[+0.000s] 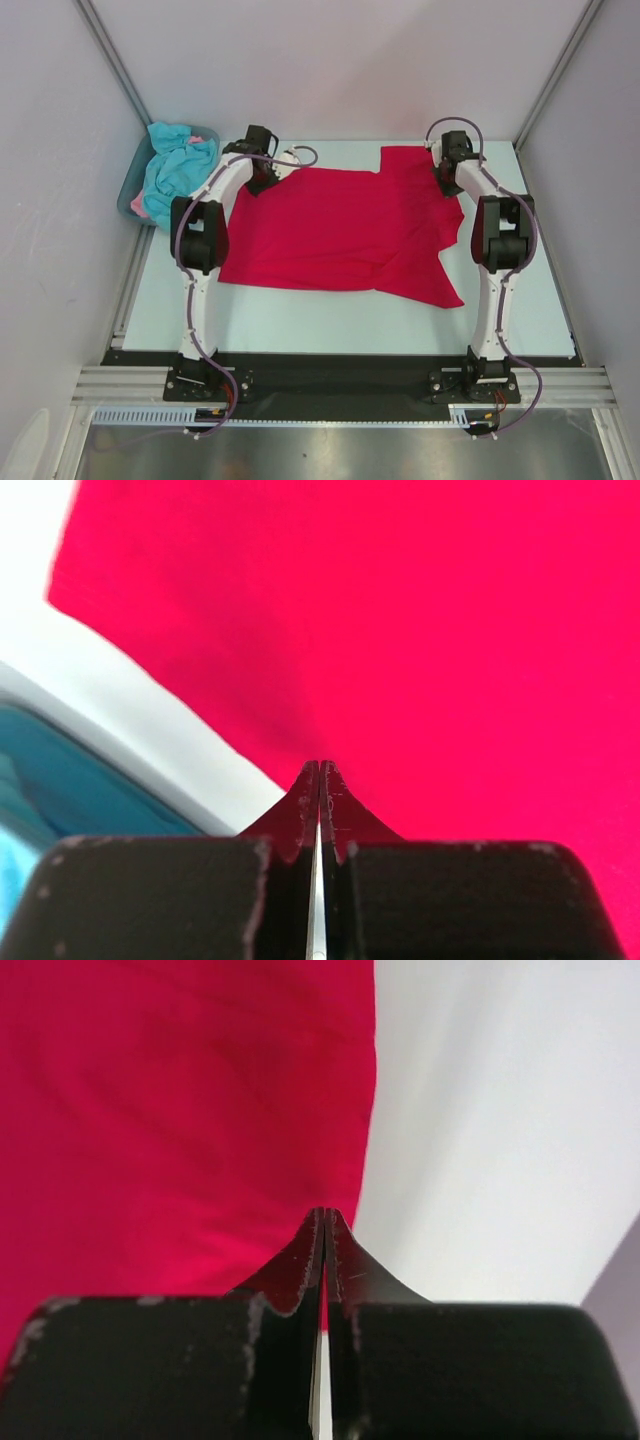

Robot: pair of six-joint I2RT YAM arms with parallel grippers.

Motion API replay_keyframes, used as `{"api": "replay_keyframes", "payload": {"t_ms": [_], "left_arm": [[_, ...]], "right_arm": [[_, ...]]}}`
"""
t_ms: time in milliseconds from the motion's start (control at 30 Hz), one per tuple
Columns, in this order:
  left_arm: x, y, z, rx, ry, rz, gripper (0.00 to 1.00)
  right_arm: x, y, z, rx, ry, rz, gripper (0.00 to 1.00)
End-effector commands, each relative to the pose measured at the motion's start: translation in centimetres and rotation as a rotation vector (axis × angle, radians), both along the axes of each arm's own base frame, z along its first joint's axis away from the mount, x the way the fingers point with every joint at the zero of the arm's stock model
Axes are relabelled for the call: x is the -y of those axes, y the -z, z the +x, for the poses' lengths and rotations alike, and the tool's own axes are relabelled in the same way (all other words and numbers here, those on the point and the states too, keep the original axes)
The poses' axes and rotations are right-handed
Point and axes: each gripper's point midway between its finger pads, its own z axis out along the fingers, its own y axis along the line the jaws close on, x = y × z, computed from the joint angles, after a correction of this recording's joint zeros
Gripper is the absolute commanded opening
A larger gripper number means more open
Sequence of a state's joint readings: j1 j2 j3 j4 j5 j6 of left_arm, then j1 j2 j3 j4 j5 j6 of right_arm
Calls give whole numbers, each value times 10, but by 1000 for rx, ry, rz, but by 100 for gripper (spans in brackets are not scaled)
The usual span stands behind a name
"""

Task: Fold and stack the t-shirts
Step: Flatten the tshirt out

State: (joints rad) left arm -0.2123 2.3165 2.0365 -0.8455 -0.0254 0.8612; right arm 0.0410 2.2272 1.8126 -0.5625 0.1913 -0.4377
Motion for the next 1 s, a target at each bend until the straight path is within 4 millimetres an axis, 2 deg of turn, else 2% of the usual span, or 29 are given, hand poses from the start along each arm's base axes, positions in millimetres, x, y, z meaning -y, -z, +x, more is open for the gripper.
{"api": "replay_keyframes", "payload": {"t_ms": [0,33,167,367,533,633,967], "left_arm": [[5,-31,19,103,-8,3,0],[5,-35,19,109,-9,3,0],[4,-39,18,117,-15,3,0],[2,-37,17,114,-34,13,0],[-5,-46,19,138,-58,41,10],[-9,-53,18,154,-79,60,14],[-15,-70,2,179,-121,55,15]], "right_arm": [[-13,-7,26,57,15,46,0],[-17,-10,30,66,11,54,0],[-25,-1,35,67,4,66,0],[-25,17,41,57,5,54,0],[-11,39,44,41,27,1,0],[-2,44,51,56,47,-44,0],[24,40,87,176,30,-218,0]]}}
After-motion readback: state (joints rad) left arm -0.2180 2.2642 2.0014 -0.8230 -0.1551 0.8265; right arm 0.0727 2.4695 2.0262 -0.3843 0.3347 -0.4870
